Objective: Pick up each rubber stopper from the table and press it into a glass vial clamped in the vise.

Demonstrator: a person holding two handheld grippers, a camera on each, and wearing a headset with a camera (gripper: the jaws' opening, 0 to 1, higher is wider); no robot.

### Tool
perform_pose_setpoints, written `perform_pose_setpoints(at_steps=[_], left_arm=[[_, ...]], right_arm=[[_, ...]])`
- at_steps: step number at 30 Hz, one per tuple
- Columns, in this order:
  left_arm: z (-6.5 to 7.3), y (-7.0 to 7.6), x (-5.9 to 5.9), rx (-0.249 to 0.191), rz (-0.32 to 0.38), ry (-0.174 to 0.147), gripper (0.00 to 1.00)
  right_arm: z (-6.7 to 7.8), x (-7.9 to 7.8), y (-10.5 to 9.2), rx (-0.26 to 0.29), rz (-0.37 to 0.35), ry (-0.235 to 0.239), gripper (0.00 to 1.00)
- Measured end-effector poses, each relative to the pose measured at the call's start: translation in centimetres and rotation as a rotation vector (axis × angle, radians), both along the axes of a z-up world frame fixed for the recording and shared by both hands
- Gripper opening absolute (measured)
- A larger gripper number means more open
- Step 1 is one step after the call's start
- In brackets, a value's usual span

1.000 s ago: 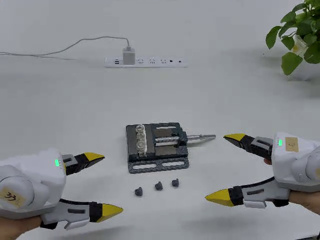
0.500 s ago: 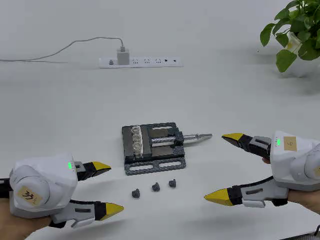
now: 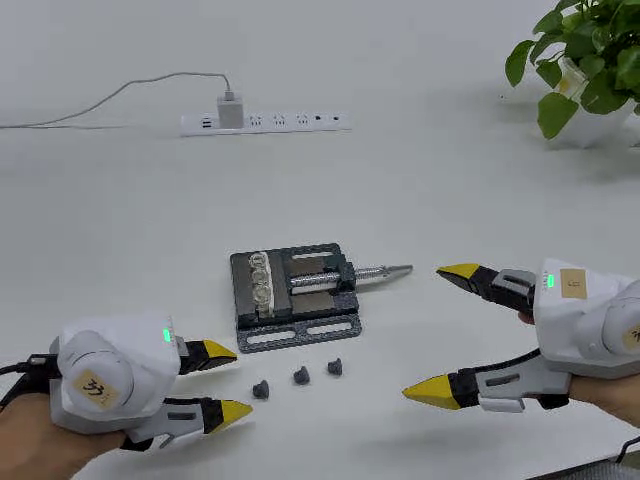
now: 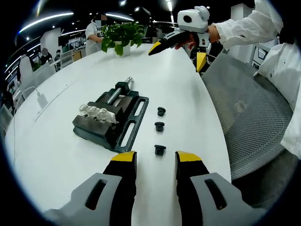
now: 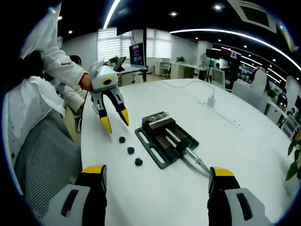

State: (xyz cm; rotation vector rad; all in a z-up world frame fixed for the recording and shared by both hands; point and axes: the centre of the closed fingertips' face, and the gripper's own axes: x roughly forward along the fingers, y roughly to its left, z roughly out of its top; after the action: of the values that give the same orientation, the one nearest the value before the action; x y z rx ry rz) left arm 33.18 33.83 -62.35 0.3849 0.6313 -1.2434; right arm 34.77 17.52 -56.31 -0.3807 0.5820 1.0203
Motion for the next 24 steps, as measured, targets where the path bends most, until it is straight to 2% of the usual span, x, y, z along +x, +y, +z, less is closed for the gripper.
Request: perform_pose_setpoints(at_steps=[8,24], left_arm=[[-1.3,-0.7,-0.4,0.047,-0.049,0.000,0.18],[-2.2,-1.3,-0.4,0.092,-0.082,0.000,0.08]], right_arm=[[-0.1,0.0,0.0,0.002,-0.005,0.004,0.87],[-0.1,0.0,-0.3,0.000,-0.018,0.010,0.86]])
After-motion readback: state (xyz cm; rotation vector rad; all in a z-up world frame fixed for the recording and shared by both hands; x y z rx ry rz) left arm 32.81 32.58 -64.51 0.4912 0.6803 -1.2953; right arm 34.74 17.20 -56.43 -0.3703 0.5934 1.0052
